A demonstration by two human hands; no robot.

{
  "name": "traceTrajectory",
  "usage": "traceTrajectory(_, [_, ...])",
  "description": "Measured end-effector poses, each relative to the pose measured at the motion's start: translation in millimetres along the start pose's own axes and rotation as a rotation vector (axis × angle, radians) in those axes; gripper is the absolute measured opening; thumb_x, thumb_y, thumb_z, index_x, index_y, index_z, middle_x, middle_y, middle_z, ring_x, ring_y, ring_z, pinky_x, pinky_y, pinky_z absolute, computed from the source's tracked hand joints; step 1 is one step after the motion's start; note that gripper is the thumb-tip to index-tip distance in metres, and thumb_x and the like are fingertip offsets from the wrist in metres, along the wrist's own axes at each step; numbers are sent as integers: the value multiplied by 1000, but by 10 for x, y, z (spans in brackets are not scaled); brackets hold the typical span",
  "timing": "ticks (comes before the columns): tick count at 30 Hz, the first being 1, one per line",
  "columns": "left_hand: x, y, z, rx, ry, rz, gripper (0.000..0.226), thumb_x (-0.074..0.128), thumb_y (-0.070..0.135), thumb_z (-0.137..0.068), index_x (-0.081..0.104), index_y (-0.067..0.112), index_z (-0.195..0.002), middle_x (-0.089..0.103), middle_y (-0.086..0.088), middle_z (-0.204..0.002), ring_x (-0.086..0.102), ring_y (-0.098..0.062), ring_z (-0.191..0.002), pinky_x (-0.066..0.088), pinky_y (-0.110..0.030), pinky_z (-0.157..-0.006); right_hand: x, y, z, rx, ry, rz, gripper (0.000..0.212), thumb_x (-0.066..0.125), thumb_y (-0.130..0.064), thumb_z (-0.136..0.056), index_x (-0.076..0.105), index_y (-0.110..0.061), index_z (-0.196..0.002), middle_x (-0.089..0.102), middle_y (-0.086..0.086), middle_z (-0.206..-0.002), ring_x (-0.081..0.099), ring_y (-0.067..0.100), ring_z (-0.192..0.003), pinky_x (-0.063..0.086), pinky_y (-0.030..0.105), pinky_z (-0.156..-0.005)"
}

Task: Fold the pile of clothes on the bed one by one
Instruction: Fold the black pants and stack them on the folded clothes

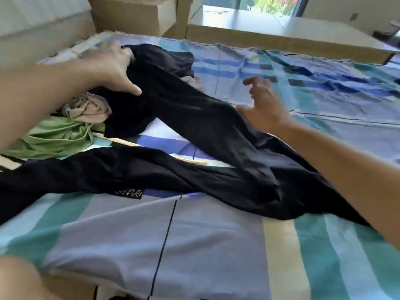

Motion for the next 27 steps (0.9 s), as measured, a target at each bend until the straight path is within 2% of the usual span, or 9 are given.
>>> traceTrajectory(2, [505, 279, 314, 212, -236, 133, 67, 81, 54, -75, 59, 18, -126, 62, -7, -127, 59, -29, -114, 48, -40, -99, 281, -29, 384, -136, -132, -72, 36, 71, -29, -84, 60, -19, -118, 60, 0, -106, 60, 19, -93, 50, 44, -91])
traceTrajectory(4, [1152, 316, 784, 350, -501, 163, 64, 77, 56, -78, 58, 24, -130, 63, 2, -123, 61, -18, -109, 48, -32, -98, 677, -36, 844, -220, -422, -127, 29, 77, -30, -83, 66, -20, -108, 62, -6, -96, 61, 9, -83, 52, 37, -82])
traceTrajectory(7, [1507, 213, 1052, 405, -535, 149, 73, 78, 56, -76, 50, 30, -139, 61, 3, -127, 58, -13, -114, 44, -27, -99, 1005, 41, 1340, -295, -679, 72, 64, 76, -60, -72, 56, -32, -126, 50, -11, -114, 53, 6, -102, 46, 28, -90])
traceTrajectory(9, [1610, 145, 1100, 400, -512, 161, 76, 79, 55, -76, 46, 37, -141, 57, 0, -121, 54, -15, -112, 42, -29, -100, 999, 96, 1399, -343, -627, 243, 72, 72, -68, -66, 47, -38, -127, 43, -14, -115, 45, 7, -107, 43, 30, -90])
traceTrajectory(11, [1626, 10, 1077, 366, -509, 94, 83, 78, 61, -73, 39, 42, -145, 46, -2, -125, 44, -20, -119, 38, -36, -107, 927, 58, 1393, -383, -539, 330, 61, 72, -61, -71, 46, -36, -120, 43, -13, -111, 45, 11, -108, 42, 33, -89])
traceTrajectory(14, [1531, -355, 1110, 250, -526, 55, 95, 81, 61, -71, 37, 28, -149, 45, -6, -136, 44, -25, -127, 37, -35, -109, 886, -8, 1352, -402, -443, 388, 50, 68, -54, -77, 45, -34, -117, 47, -13, -111, 49, 15, -114, 41, 35, -92])
traceTrajectory(17, [1512, -802, 1286, 165, -545, 85, 92, 84, 56, -71, 43, 18, -145, 51, -5, -144, 49, -23, -130, 39, -31, -106, 974, -178, 1322, -350, -451, 287, 59, 65, -62, -79, 44, -36, -127, 49, -14, -119, 49, 12, -117, 40, 36, -98])
traceTrajectory(23, [1563, -1510, 1566, 65, -535, 56, 73, 81, 58, -73, 54, 15, -127, 59, -2, -122, 56, -23, -111, 43, -29, -90, 1499, -819, 1021, -232, -456, -45, 58, 68, -57, -79, 51, -28, -127, 55, -5, -122, 54, 18, -117, 45, 40, -100])
traceTrajectory(27, [1589, -1559, 1551, 95, -478, 0, 51, 85, 51, -70, 62, 20, -104, 56, -2, -102, 56, -25, -101, 48, -35, -87, 1794, -970, 807, -146, -462, 31, 46, 74, -47, -81, 52, -27, -116, 59, 1, -120, 56, 25, -111, 49, 41, -91])
Point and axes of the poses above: each hand's wrist, its own z-axis away from the middle knuckle, its own x-axis out of the palm, y = z × x, the point moved 10 cm from there along -z, towards the middle knuckle
